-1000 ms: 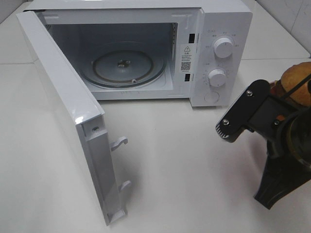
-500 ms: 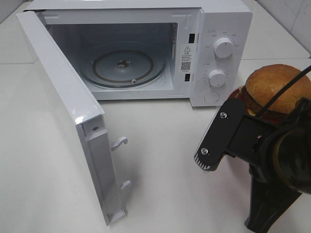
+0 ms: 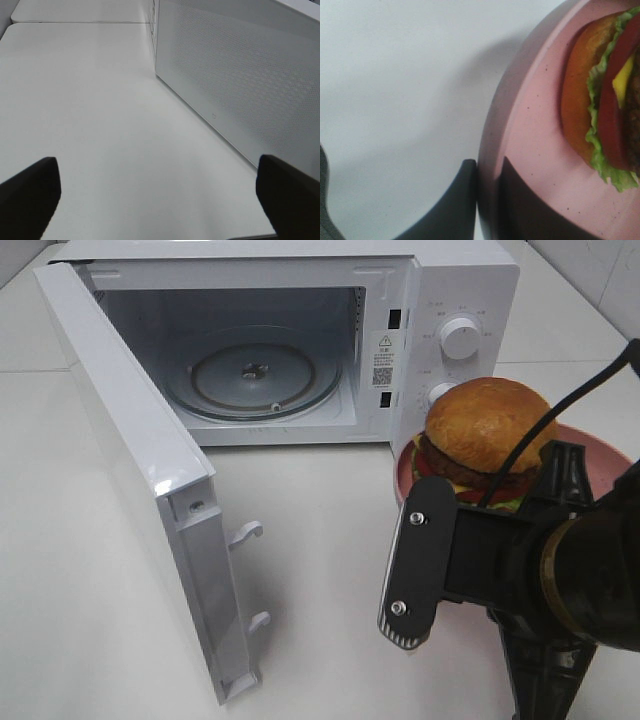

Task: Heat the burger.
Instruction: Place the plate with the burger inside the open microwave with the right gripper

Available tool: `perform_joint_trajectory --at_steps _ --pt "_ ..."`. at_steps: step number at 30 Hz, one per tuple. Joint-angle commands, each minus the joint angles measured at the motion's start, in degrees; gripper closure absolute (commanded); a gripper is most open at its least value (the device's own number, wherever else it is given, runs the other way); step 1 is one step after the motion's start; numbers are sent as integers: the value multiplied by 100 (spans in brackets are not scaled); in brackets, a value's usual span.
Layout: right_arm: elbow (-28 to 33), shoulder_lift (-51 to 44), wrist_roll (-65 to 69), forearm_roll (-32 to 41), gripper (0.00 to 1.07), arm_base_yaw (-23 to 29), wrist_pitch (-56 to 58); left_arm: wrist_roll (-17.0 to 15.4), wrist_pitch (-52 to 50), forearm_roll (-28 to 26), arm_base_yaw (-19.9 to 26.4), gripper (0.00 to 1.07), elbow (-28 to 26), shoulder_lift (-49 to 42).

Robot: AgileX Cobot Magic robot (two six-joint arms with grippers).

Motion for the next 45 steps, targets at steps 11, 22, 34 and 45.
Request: perform_joint_trajectory --at_steps 11,22,34,45 --pt "-6 -57 -768 -733 105 6 -900 0 -80 -17 0 9 0 -63" --pt "-6 -57 -1633 -796 105 -11 -1346 0 -80 -17 0 9 0 -63" --pt "0 -57 -2991 -527 105 -997 -2515 0 -80 -17 0 9 0 -63" --pt "0 -57 -4710 315 105 -1719 -3541 0 -80 -17 0 9 0 -63"
